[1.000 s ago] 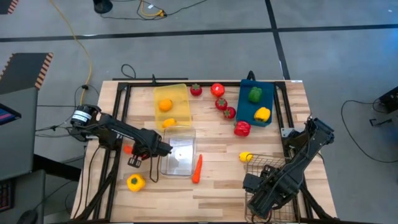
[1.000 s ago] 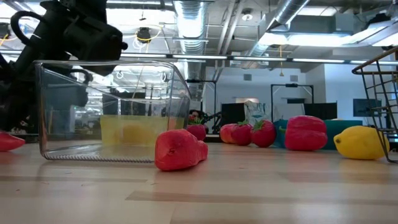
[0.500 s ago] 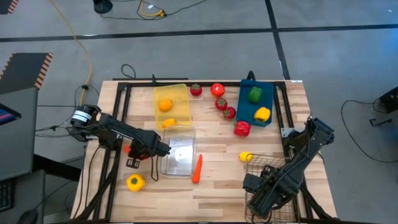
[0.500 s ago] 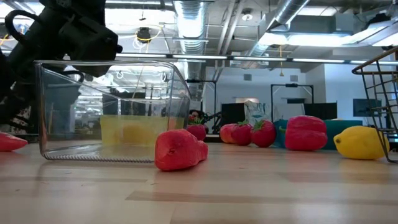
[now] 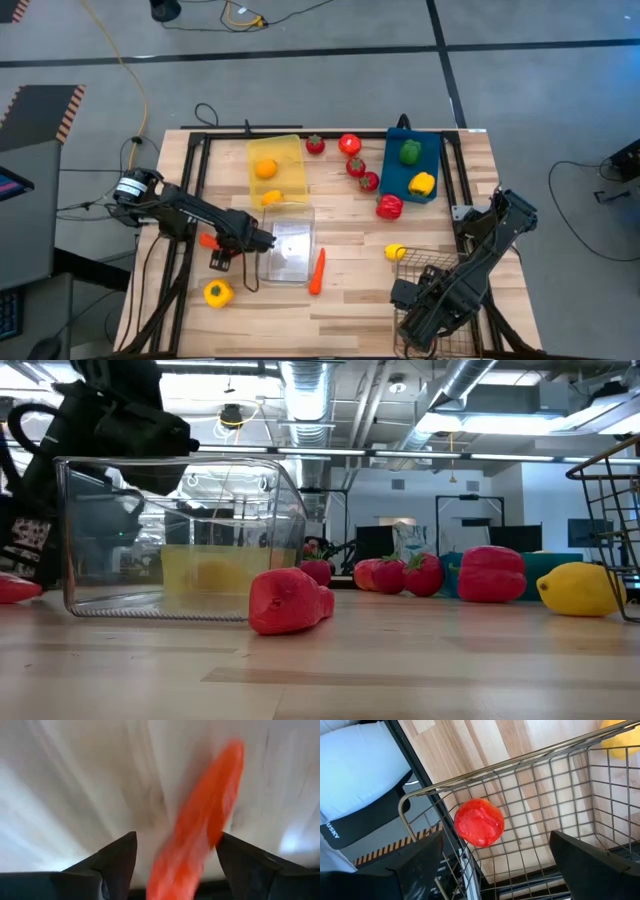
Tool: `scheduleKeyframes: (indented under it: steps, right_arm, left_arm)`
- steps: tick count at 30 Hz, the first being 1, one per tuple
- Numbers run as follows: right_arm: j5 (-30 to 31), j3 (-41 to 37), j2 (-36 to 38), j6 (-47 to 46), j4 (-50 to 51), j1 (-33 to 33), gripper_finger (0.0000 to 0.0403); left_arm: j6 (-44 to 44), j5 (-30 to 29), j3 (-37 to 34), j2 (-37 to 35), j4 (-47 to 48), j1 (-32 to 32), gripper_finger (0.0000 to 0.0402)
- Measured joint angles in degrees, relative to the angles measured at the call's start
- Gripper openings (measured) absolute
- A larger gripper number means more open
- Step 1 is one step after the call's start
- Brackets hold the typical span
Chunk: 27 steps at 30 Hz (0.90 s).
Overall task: Sort produce into baskets
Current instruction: Put the left carrot into the transparent bin
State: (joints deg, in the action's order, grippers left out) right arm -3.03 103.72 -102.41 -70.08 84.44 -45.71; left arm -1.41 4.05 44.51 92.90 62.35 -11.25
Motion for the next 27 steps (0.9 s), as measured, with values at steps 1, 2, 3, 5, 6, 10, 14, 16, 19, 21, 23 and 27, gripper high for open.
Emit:
scheduleKeyframes:
  steps: [1, 2, 3, 5, 6, 10, 14, 16, 19, 21, 23, 27]
  right_arm:
    - [0.00, 0.00, 0.00, 0.00, -0.07, 0.00, 0.0393]
    - [0.00, 0.00, 0.00, -0.01, -0.09, 0.00, 0.0393]
    - [0.00, -0.01, 0.00, 0.00, -0.08, 0.00, 0.0393]
    - [-0.04, 0.00, 0.00, 0.00, -0.08, 0.00, 0.0393]
    - [-0.09, 0.00, 0.00, 0.02, -0.06, 0.00, 0.0393]
    - [-0.09, 0.00, 0.00, 0.44, -0.06, 0.28, 0.0393]
    - [0.00, 0.00, 0.00, 4.57, -0.28, 0.91, 0.0393]
    - [0.06, 0.00, 0.00, 6.74, -0.25, 1.48, 0.0393]
    - [0.84, 0.00, 0.00, 10.31, -0.25, 2.59, 0.0393]
    - [2.01, 0.00, 0.00, 13.54, -0.25, 3.36, 0.0393]
    - [3.28, 0.00, 0.00, 17.16, -0.25, 4.07, 0.0393]
    - [7.08, 0.00, 0.00, 24.77, -0.12, 5.61, 0.0393]
  left_arm:
    - [-0.01, 0.21, -0.60, 0.00, -1.48, 0.00, 0.0256]
    - [0.24, 0.08, -1.02, -0.05, -2.13, 0.00, 0.0253]
    - [0.56, -0.18, -1.26, -0.16, -2.36, 0.00, 0.0249]
    - [0.22, -1.04, -1.21, -0.13, -2.34, 0.00, 0.0234]
    - [-0.05, -1.35, -1.03, -0.09, -2.09, -0.02, 0.0223]
    - [-0.74, -1.52, 0.60, 0.07, 1.04, 0.02, 0.0165]
    - [-0.76, -2.04, 2.59, 0.07, 3.72, 0.00, 0.0100]
    - [-0.76, -3.15, 3.67, 0.07, 4.85, 0.00, 0.0072]
    - [-0.76, -4.71, 5.62, 0.07, 7.41, 0.00, 0.0041]
    - [-0.76, -5.08, 6.98, 0.07, 9.49, 0.01, 0.0035]
    - [-0.76, -5.86, 8.60, 0.07, 11.73, 0.00, 0.0037]
    - [-0.04, -7.15, 11.74, 0.04, 17.09, 0.00, 0.0056]
